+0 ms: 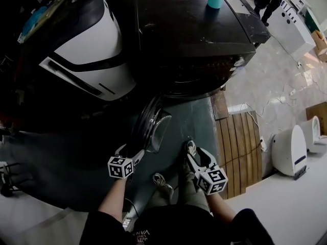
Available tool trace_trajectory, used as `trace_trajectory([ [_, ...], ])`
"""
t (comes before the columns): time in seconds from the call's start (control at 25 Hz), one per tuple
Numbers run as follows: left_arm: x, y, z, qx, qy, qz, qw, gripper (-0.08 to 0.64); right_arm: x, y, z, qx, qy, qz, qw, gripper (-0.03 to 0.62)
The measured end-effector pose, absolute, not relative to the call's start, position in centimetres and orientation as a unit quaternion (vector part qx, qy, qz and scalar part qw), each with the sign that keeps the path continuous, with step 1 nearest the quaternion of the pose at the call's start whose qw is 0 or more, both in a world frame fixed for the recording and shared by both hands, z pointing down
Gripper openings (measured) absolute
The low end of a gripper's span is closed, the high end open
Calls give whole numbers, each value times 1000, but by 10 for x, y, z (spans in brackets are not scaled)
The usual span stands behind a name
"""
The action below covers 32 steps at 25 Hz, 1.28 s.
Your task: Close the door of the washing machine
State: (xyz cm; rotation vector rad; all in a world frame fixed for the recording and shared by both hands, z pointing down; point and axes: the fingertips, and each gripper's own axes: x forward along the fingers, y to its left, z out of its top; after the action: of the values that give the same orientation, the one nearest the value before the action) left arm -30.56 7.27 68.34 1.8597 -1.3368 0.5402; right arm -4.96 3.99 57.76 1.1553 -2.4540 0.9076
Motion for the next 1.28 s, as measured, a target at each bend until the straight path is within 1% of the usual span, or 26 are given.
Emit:
trace_trajectory([
  [0.32,-257,81,680,728,-511,187,418,373,-21,54,589,439,-827,329,127,186],
  [0.52,-203,85,680,753,-451,190,440,340,7,64,598,479,-802,338,114,183],
  [0.6,-179,84,679,768,-420,192,443,337,18,68,601,493,-791,345,110,183],
  [0.72,-144,79,679,792,-371,201,441,321,35,71,604,517,-774,349,110,164],
  [0.96,-81,54,679,827,-289,221,428,275,69,67,614,554,-746,353,108,152],
  [1.12,-42,25,678,846,-250,226,414,273,89,54,624,570,-729,364,109,150],
  [1.28,-18,-12,675,858,-235,229,395,267,98,31,636,575,-720,371,116,146],
])
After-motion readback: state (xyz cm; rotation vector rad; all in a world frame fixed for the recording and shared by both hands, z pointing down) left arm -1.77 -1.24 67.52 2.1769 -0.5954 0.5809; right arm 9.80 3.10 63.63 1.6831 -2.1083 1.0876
